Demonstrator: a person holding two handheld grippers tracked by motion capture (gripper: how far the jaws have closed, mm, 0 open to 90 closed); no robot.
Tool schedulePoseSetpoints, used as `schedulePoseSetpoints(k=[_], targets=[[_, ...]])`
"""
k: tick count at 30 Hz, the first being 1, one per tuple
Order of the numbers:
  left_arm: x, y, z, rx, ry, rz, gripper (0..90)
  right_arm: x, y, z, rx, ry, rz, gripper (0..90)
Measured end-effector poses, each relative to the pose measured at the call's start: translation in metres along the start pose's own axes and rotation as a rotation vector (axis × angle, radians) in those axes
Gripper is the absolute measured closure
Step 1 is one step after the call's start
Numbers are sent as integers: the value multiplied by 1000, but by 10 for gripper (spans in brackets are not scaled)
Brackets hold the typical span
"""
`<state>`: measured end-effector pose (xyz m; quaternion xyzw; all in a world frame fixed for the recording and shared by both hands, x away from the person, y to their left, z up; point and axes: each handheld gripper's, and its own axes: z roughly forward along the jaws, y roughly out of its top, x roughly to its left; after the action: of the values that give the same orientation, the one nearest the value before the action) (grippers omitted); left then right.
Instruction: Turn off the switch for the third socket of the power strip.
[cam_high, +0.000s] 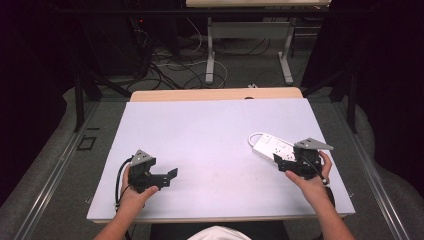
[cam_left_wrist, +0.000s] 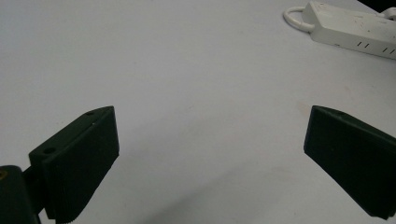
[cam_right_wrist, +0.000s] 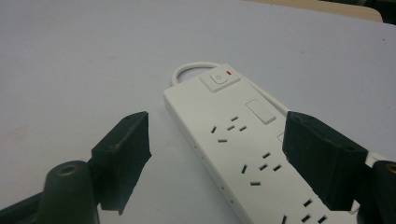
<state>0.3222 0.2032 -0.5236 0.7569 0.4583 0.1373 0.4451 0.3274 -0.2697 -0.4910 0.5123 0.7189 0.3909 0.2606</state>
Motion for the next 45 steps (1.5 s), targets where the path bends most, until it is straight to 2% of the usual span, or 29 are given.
schedulePoseSetpoints(k=[4, 16, 19, 20, 24, 32, 39, 40, 42, 45], targets=[[0, -1, 0, -5, 7, -3, 35, -8, 1, -1, 19, -4, -5, 292], [0, -1, 0, -9, 14, -7, 43, -23, 0, -2, 47, -38, 10, 348], [1, -1, 0, -9, 17, -1, 47, -29, 0, -3, 54, -57, 42, 384], [1, -1, 0, -9, 17, -2, 47, -32, -1, -4, 57, -63, 37, 390], [1, -1, 0, -9, 18, -2, 51, -40, -1, -6, 63, -75, 56, 404], [1, -1, -1, -10, 22, -7, 63, -55, -4, -6, 75, -112, 55, 412], [2, -1, 0, -8, 20, -9, 66, -60, -7, -3, 79, -119, 76, 414], [2, -1, 0, -8, 20, -9, 66, -59, -8, -1, 74, -135, 92, 418], [1, -1, 0, -6, 21, -10, 67, -62, -9, 0, 78, -123, 86, 433], [2, -1, 1, -7, 20, -8, 69, -63, -10, 1, 83, -127, 92, 443]])
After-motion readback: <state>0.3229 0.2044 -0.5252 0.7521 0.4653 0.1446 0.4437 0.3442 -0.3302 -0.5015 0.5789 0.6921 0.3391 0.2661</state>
